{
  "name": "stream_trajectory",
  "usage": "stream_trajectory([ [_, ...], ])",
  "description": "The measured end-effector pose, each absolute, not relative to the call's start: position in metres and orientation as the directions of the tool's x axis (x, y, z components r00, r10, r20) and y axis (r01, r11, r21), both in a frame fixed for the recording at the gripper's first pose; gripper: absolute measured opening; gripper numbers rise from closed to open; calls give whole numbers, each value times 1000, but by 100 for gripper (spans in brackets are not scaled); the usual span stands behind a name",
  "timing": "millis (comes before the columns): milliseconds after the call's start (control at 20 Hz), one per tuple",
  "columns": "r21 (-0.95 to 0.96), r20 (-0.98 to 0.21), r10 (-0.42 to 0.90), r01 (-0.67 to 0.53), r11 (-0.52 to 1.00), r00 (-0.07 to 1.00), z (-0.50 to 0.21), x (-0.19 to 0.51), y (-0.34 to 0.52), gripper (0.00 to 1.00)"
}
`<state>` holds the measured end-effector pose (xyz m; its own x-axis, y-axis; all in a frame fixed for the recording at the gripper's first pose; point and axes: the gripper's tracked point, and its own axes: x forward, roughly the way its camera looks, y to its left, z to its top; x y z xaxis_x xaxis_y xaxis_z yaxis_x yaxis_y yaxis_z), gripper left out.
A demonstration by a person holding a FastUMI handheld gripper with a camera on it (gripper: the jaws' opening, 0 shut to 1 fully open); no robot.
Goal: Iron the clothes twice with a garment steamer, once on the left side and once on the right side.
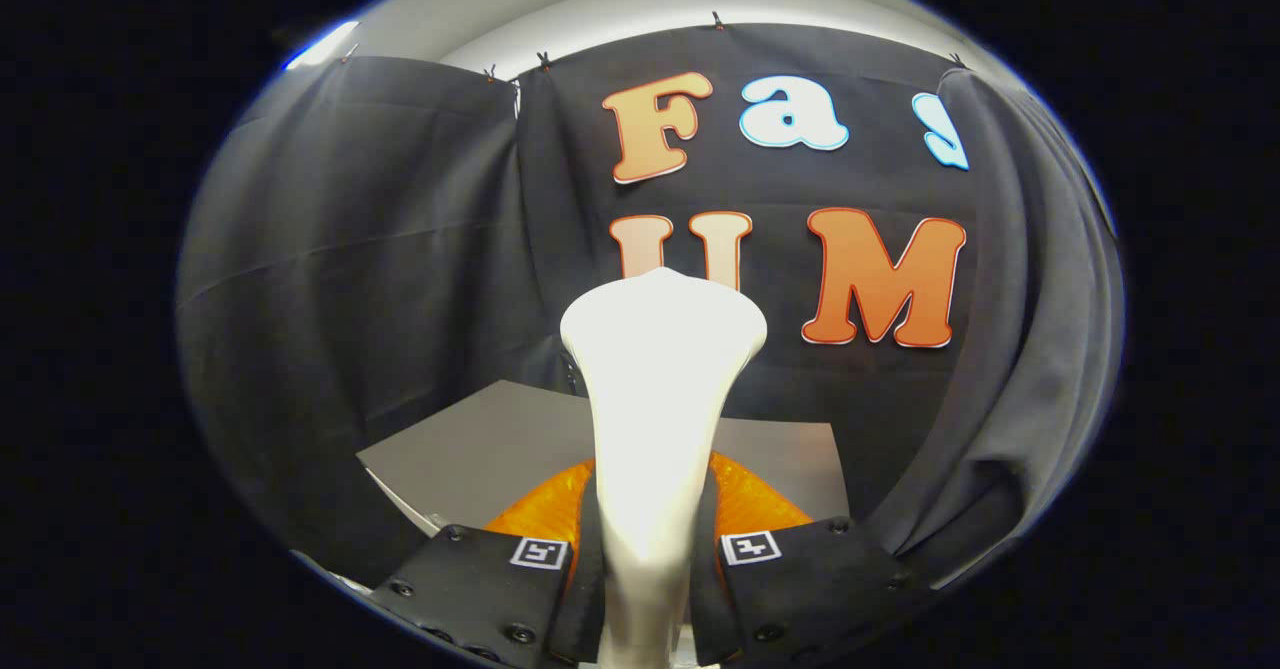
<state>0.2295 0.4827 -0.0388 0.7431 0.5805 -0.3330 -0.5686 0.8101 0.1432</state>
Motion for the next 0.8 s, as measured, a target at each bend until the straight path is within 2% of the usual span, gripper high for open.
stream_trajectory([
  [500, 136, -185, 695, -683, 718, 695, 41, 127, 451, 41],
  [800, 131, -97, 713, -701, 701, 694, 74, 77, 402, 41],
])
